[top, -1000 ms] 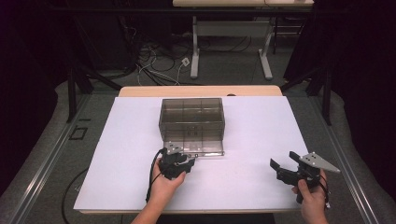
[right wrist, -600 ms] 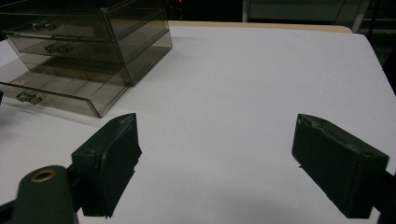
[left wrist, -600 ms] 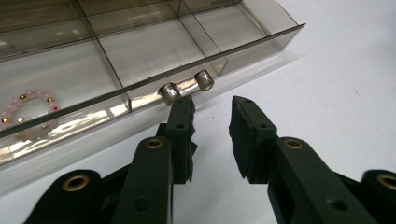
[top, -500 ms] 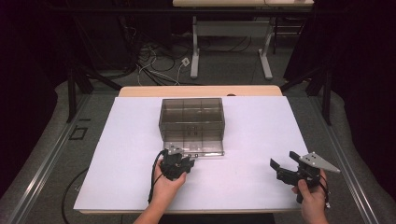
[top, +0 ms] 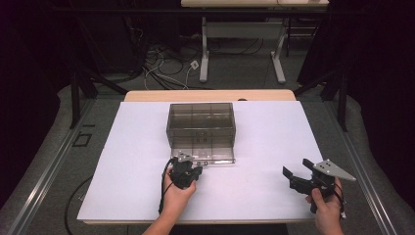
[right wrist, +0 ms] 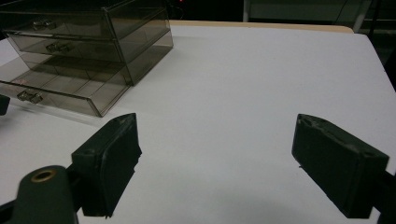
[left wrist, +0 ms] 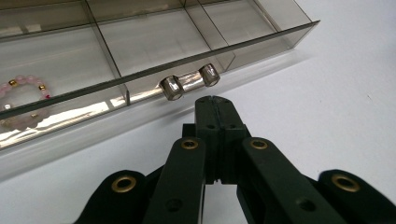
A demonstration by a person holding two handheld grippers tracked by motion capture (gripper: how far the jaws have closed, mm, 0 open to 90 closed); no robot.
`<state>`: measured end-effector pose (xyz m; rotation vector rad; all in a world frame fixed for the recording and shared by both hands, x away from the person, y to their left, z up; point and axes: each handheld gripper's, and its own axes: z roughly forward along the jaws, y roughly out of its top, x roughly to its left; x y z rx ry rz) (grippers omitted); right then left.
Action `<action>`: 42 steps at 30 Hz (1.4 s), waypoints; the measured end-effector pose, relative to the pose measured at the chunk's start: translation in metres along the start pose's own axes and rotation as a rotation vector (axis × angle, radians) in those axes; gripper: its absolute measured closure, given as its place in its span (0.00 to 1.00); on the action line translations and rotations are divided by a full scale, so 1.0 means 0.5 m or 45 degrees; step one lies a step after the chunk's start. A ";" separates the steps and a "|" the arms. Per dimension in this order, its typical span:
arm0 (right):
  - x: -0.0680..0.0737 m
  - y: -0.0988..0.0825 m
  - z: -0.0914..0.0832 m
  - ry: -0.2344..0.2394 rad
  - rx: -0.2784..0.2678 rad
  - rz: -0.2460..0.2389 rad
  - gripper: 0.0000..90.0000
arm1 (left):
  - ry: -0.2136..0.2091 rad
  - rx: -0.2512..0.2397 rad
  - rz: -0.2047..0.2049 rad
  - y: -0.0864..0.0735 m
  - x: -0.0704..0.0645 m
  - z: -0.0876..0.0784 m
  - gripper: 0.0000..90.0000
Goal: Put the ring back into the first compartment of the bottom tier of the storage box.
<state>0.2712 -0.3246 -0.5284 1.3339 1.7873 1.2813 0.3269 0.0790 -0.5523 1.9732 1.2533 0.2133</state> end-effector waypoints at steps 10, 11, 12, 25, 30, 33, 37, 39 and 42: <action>0.000 -0.001 0.001 0.006 -0.002 0.004 0.16 | -0.010 0.007 -0.072 0.000 0.006 0.011 1.00; 0.000 0.000 0.001 0.003 -0.003 0.001 0.16 | -0.009 0.007 -0.072 0.000 0.005 0.013 1.00; 0.001 -0.001 0.001 0.004 -0.002 0.004 0.16 | -0.012 0.015 -0.074 0.000 0.005 0.013 1.00; 0.001 -0.001 0.001 0.003 -0.002 0.002 0.16 | -0.001 0.020 -0.104 0.004 0.002 0.026 1.00; 0.000 -0.001 0.002 0.002 -0.003 0.003 0.16 | -0.004 0.022 -0.108 0.004 0.001 0.030 1.00; 0.000 -0.001 0.001 0.003 -0.001 -0.002 0.16 | -0.008 0.027 -0.113 0.005 0.001 0.030 1.00; 0.000 -0.001 0.002 0.000 -0.003 -0.003 0.16 | -0.002 0.024 -0.125 0.006 0.001 0.032 1.00; 0.001 -0.001 0.002 -0.001 -0.003 -0.002 0.16 | -0.001 0.025 -0.125 0.007 0.001 0.032 1.00; 0.001 -0.001 0.002 -0.002 -0.002 -0.001 0.16 | -0.005 0.031 -0.128 0.008 0.001 0.033 1.00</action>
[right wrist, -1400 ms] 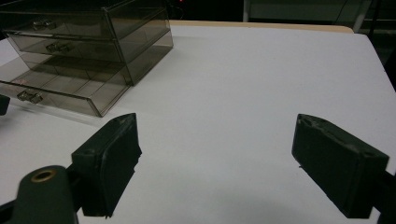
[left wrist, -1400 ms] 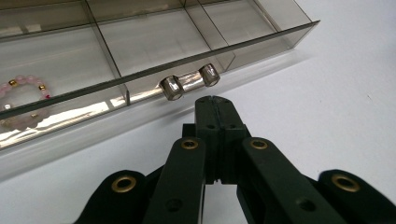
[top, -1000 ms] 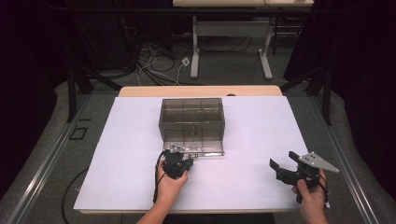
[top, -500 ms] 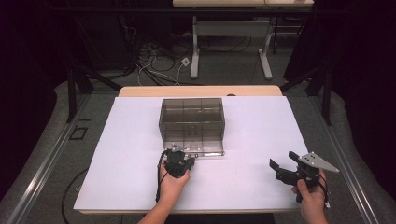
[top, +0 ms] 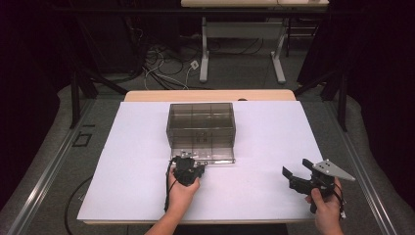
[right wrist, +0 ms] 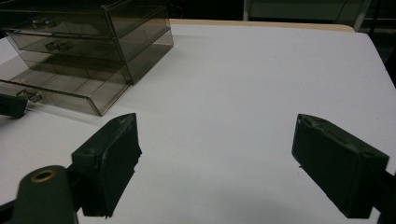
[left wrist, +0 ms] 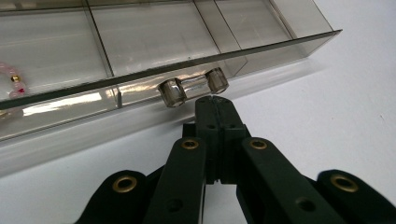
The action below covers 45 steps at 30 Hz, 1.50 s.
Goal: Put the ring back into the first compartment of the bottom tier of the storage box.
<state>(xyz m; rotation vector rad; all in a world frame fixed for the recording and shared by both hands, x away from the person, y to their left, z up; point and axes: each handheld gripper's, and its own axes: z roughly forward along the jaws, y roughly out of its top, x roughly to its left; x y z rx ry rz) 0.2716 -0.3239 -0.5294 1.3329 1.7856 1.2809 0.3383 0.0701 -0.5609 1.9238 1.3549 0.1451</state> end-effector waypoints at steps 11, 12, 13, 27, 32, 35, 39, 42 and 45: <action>0.002 -0.001 0.001 0.006 -0.002 0.016 0.16 | -0.002 0.003 -0.015 0.005 0.003 0.003 1.00; 0.001 -0.001 0.001 0.005 -0.003 0.012 0.16 | -0.008 0.011 -0.012 0.006 0.004 0.002 1.00; 0.001 -0.001 0.000 0.008 0.000 0.011 0.16 | -0.003 0.005 -0.017 0.006 0.004 0.003 1.00; 0.001 -0.001 0.003 0.008 -0.011 0.008 0.16 | -0.007 0.000 -0.049 0.016 0.011 0.010 1.00; 0.000 -0.001 0.001 0.007 0.000 0.008 0.16 | -0.003 -0.004 -0.050 0.018 0.013 0.011 1.00; 0.001 -0.001 0.002 0.008 -0.005 0.009 0.16 | -0.001 -0.005 -0.060 0.020 0.015 0.013 1.00; 0.002 -0.001 0.004 0.004 -0.017 0.014 0.16 | 0.001 -0.009 -0.063 0.023 0.016 0.014 1.00; 0.002 -0.002 0.004 -0.003 -0.015 0.013 0.16 | -0.001 -0.007 -0.068 0.025 0.018 0.016 1.00; 0.001 0.000 0.003 0.003 0.007 0.005 0.16 | 0.002 -0.015 -0.075 0.027 0.019 0.018 1.00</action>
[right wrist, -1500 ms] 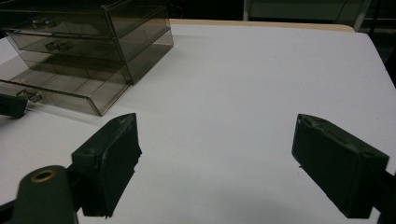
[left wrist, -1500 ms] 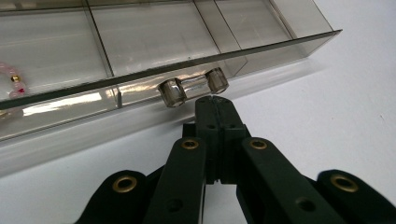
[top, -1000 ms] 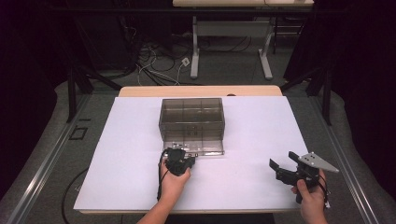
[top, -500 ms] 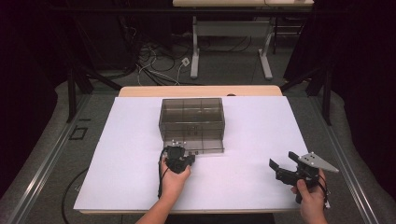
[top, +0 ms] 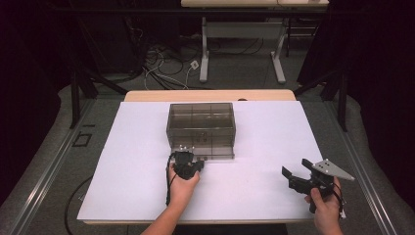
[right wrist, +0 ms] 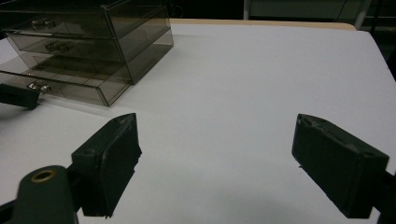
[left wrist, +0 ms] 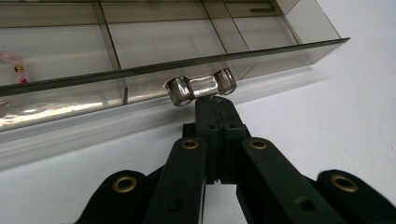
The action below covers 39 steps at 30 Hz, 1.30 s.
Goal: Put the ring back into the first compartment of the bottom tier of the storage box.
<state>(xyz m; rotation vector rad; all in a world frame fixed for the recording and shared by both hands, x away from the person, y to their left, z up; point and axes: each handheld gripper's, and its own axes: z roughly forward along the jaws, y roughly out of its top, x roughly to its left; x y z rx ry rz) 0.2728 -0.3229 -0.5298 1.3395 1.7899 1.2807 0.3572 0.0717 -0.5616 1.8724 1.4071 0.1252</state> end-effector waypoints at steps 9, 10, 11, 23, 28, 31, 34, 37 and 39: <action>-0.002 -0.001 0.001 0.000 -0.006 0.007 0.16 | 0.006 0.002 0.000 0.007 0.006 0.003 1.00; 0.000 -0.002 0.006 -0.008 -0.049 0.018 0.16 | 0.010 -0.003 -0.005 0.007 0.006 0.003 1.00; -0.001 -0.001 0.004 -0.008 -0.035 0.020 0.16 | 0.010 -0.001 -0.005 0.008 0.007 0.004 1.00; -0.002 0.001 0.002 0.005 -0.005 -0.001 0.16 | 0.029 -0.012 -0.023 0.019 0.010 0.011 1.00; 0.000 0.001 0.002 0.011 -0.003 -0.003 0.16 | 0.027 -0.010 -0.014 0.021 0.012 0.013 1.00; 0.000 0.001 0.002 0.007 -0.006 -0.001 0.16 | 0.027 -0.020 -0.033 0.023 0.010 0.016 1.00; -0.001 0.002 0.001 0.004 -0.005 -0.001 0.16 | 0.026 -0.018 -0.031 0.026 0.011 0.018 1.00; 0.000 0.002 0.001 0.007 -0.004 0.000 0.16 | 0.028 -0.014 -0.030 0.029 0.012 0.019 1.00; 0.000 0.001 0.001 0.009 -0.005 0.003 0.16 | 0.031 -0.013 -0.025 0.030 0.013 0.020 1.00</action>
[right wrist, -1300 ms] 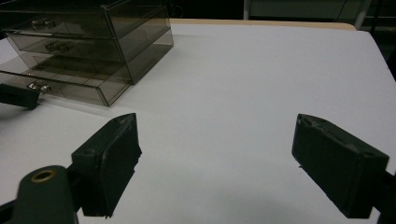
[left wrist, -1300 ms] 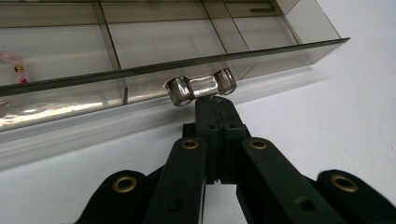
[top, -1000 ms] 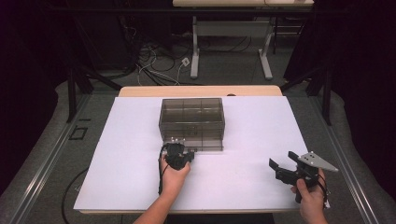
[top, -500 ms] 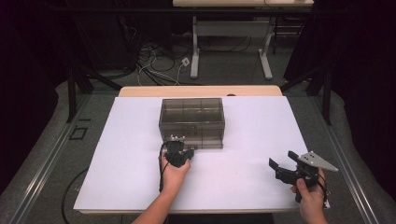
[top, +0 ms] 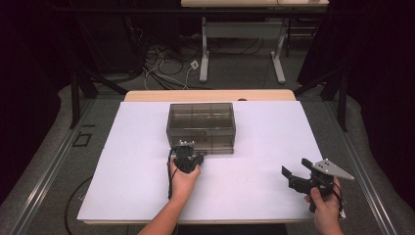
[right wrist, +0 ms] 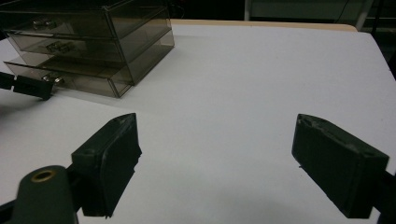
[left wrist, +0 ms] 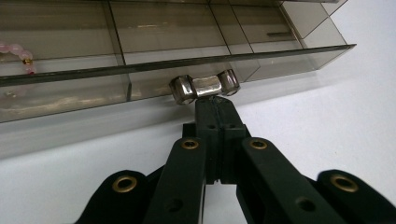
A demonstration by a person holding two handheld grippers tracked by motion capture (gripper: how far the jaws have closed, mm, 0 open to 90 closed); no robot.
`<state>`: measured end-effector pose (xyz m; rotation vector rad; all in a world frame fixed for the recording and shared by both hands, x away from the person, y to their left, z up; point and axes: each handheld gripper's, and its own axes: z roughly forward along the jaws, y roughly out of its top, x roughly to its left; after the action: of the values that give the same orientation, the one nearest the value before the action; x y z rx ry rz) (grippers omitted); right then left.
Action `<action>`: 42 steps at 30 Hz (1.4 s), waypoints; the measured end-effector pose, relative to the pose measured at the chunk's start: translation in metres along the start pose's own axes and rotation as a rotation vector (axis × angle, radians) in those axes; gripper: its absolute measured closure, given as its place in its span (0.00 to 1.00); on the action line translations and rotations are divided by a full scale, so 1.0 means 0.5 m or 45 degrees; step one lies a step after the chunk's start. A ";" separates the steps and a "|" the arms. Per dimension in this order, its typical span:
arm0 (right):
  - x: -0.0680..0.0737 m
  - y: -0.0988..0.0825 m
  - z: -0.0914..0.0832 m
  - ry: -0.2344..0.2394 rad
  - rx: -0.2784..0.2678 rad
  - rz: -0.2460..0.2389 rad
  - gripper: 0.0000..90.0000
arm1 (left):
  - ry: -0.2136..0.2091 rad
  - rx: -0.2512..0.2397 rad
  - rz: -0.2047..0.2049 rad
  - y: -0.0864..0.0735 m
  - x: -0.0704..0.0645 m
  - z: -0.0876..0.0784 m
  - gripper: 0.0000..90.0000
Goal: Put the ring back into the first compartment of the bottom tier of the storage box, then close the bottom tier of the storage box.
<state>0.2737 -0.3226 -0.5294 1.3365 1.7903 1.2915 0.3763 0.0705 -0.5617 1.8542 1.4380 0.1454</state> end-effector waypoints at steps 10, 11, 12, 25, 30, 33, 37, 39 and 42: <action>-0.001 0.000 0.000 -0.003 -0.005 -0.002 0.16 | 0.008 -0.006 -0.013 0.013 0.002 0.010 1.00; -0.001 0.000 0.000 -0.003 -0.005 -0.002 0.16 | 0.013 -0.010 -0.012 0.015 0.002 0.012 1.00; -0.001 0.000 0.000 -0.003 -0.005 -0.004 0.16 | 0.013 -0.002 -0.007 0.017 0.004 0.012 1.00; -0.002 0.001 0.004 -0.005 -0.010 0.006 0.16 | 0.022 -0.025 -0.037 0.036 0.010 0.028 1.00; -0.008 -0.001 0.006 0.005 0.008 0.008 0.16 | 0.022 -0.029 -0.038 0.044 0.015 0.034 1.00; -0.012 -0.001 0.009 -0.001 -0.001 0.017 0.16 | 0.014 -0.015 -0.036 0.048 0.018 0.036 1.00; -0.010 -0.002 0.007 -0.010 -0.013 0.022 0.16 | 0.024 -0.016 -0.022 0.048 0.015 0.036 1.00; -0.008 -0.002 0.004 0.001 -0.001 0.021 0.16 | 0.031 -0.022 -0.016 0.046 0.013 0.037 1.00; -0.007 -0.003 0.001 0.000 0.004 0.008 0.16 | 0.024 -0.029 -0.016 0.043 0.013 0.035 1.00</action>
<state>0.2747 -0.3260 -0.5315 1.3446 1.7906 1.2926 0.4044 0.0659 -0.5628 1.8296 1.4550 0.1725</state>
